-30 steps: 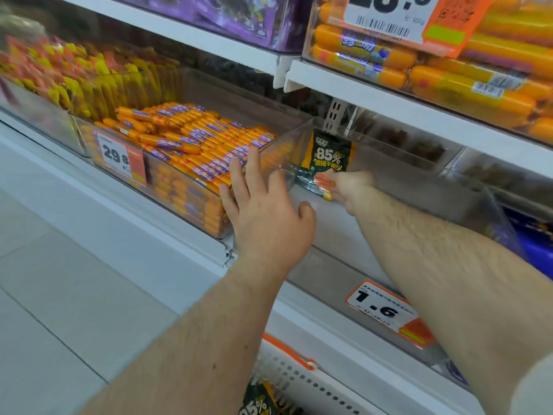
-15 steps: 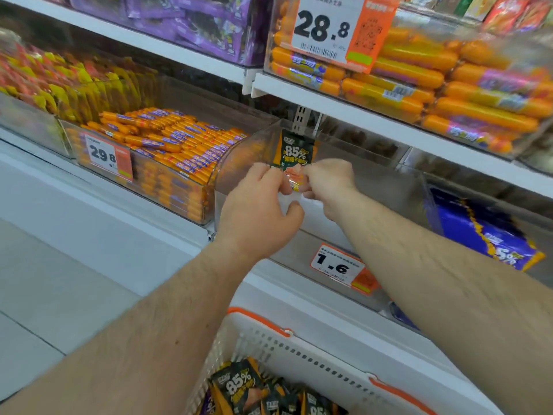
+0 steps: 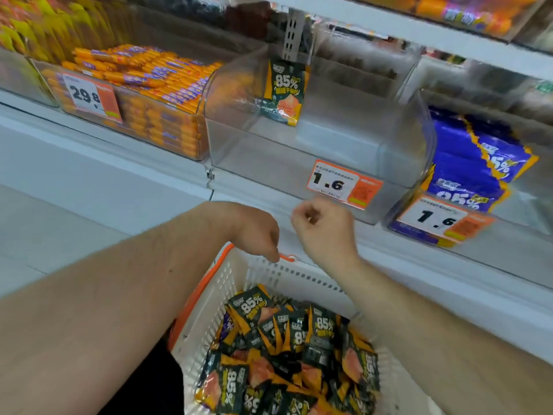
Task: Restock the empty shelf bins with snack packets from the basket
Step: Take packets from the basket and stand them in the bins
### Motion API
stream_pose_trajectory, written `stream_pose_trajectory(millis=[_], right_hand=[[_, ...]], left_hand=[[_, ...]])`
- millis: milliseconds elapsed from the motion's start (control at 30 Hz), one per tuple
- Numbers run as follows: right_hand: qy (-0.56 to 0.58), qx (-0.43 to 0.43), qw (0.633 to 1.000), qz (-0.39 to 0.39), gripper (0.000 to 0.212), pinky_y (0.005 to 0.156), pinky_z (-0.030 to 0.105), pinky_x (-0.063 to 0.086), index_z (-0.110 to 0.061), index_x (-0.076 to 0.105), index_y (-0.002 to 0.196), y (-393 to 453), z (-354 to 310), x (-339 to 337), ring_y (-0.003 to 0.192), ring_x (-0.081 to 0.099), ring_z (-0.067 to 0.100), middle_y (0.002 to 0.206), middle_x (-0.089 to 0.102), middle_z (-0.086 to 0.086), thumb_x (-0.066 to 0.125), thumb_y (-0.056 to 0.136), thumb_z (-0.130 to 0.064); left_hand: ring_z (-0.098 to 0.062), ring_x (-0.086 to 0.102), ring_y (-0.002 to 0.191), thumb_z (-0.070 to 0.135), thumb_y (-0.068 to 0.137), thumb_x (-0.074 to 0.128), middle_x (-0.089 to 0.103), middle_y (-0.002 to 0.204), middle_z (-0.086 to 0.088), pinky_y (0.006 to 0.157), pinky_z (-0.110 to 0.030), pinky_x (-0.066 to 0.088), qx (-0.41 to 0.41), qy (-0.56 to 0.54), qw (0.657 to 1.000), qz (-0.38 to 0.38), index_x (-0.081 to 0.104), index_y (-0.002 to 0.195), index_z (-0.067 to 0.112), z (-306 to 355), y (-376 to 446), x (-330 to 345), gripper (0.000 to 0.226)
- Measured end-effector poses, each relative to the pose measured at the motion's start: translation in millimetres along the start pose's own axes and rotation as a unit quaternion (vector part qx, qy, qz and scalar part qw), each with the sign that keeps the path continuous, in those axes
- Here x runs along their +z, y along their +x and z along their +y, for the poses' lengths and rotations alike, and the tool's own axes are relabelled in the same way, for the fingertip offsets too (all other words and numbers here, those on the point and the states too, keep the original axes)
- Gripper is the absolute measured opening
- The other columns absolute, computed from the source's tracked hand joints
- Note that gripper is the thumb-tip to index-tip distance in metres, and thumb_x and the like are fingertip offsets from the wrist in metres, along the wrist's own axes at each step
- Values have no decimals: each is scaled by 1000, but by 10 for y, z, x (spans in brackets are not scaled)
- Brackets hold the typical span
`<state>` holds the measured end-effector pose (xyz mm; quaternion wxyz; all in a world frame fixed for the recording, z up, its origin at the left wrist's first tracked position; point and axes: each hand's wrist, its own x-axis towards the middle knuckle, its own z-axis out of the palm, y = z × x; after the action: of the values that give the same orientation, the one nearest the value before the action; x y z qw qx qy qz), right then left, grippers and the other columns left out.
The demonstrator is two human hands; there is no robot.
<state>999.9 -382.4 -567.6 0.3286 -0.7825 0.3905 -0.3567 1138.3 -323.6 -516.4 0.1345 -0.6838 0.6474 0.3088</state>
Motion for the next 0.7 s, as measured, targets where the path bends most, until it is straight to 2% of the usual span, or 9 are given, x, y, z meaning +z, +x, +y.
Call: stream_pose_trajectory(millis=[67,133,200,300,400,533,633,700], right_hand=[[-97,65,986,-118,22,65,20,48,-22,64,69,-248,436,146,64,57,3,68,63,-9,61,89,-14],[-204,95,946,-232,20,72,35,52,-16,66,77,-409,874,252,73,60,16,78,66,1,53,92,-17],[-290,95,892,-335,19,68,36,51,-15,66,87,-530,1222,298,77,59,23,88,66,6,47,92,-13],[-387,59,807,-443,23,80,38,55,-23,68,102,-696,1607,315,96,63,23,107,68,0,55,89,-9],[-434,26,759,-484,28,85,39,55,-21,68,110,-782,1809,314,102,62,25,115,65,1,62,84,-10],[-496,-48,716,-488,29,83,43,53,-12,65,116,-804,1826,293,104,59,32,117,57,9,58,89,-4],[-528,-81,684,-497,23,78,42,51,-7,67,110,-748,1683,242,102,59,32,114,59,11,57,90,0],[-537,-103,661,-514,19,70,41,51,-7,67,101,-669,1539,192,94,60,31,109,60,11,58,88,3]], left_hand=[[-19,53,118,46,96,52,54,138,-1,105,-40,42,0,22,999,-33,54,137,16,-15,51,74,51],[-20,50,125,47,97,50,52,141,0,107,-40,40,0,32,999,-44,51,139,16,-24,107,130,52],[-21,50,125,47,97,49,52,140,0,106,-41,41,1,35,998,-50,50,140,16,-6,148,155,53],[-23,51,125,47,97,50,52,139,-1,106,-41,41,8,30,998,-50,50,139,16,67,189,149,53],[-21,49,126,45,97,50,50,142,1,107,-40,40,16,19,999,-47,48,142,16,121,219,117,53],[-20,49,125,46,96,52,50,141,2,107,-41,40,20,9,999,-34,48,141,19,135,249,85,53],[-20,49,126,45,96,52,49,141,3,107,-40,40,18,6,999,-30,48,141,19,141,248,72,52],[-20,49,125,45,96,53,50,141,3,107,-40,40,17,-3,999,-27,48,140,20,131,236,61,51]])
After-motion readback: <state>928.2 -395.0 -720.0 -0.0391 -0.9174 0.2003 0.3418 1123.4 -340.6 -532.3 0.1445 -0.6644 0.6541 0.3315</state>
